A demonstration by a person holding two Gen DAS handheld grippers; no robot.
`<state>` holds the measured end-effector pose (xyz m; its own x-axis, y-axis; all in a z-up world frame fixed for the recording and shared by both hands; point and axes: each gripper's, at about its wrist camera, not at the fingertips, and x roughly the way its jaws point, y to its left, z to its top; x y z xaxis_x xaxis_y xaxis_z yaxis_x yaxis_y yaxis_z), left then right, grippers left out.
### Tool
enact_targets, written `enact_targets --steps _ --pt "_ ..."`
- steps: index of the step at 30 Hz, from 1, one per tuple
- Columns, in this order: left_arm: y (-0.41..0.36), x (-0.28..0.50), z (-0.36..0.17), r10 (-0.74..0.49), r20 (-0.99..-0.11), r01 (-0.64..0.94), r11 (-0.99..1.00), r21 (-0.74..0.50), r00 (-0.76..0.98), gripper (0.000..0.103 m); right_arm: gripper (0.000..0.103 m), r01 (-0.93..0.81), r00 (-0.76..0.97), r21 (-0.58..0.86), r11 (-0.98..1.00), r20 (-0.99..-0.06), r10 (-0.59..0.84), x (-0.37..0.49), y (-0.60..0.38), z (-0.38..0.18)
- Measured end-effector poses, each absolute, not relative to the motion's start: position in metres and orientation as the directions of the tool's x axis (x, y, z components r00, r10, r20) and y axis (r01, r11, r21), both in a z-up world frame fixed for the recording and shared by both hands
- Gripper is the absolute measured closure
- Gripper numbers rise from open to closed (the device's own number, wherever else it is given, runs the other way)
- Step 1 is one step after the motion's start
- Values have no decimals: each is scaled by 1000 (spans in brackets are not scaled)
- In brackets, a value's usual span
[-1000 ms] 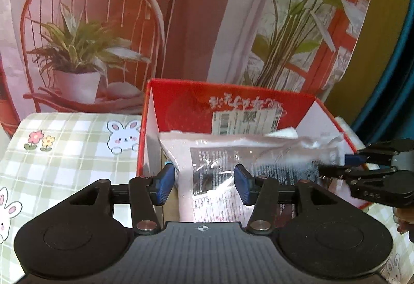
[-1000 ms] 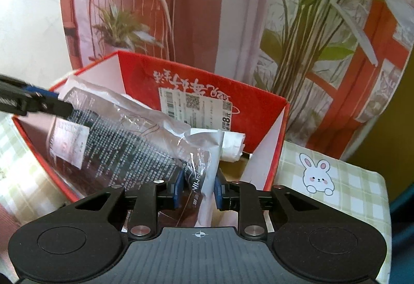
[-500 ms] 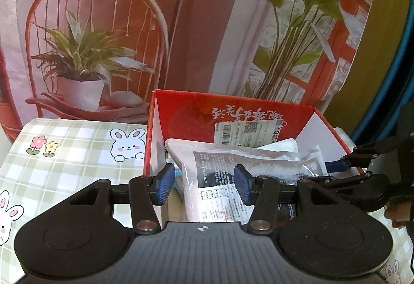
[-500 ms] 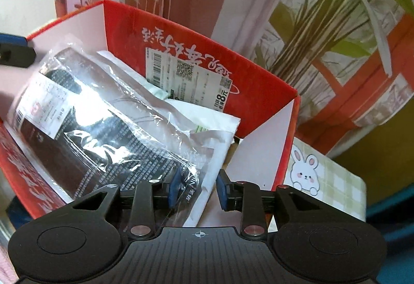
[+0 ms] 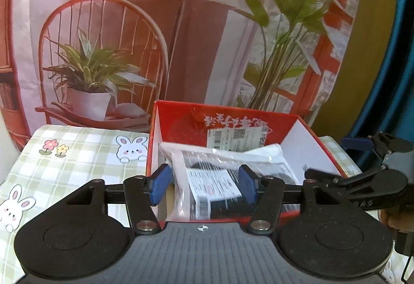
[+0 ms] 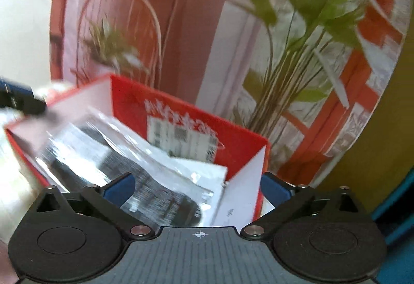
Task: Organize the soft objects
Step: 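Move the left tool back down over the pink cloth, then lower the right tool onto the green tasseled pouch and grasp it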
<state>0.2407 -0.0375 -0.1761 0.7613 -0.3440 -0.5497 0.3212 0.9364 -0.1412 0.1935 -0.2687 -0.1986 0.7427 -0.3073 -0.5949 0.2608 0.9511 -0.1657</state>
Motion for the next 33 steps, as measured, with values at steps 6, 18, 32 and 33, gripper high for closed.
enact_targets --steps 6,18,32,33 --pt "-33 199 -186 -319 -563 300 945 -129 762 23 1 304 826 -5 953 -498 -266 146 -252 -182" --pt "-25 124 -233 -315 -639 286 946 -153 702 22 1 364 841 110 925 -466 -276 59 -209 -214" --pt "7 90 -257 -329 -683 211 944 -253 652 22 1 378 767 120 918 -595 -238 0 -169 -259" --pt "8 90 -257 -331 -680 211 943 -257 654 22 2 382 768 121 916 -593 -242 -1 -171 -260"
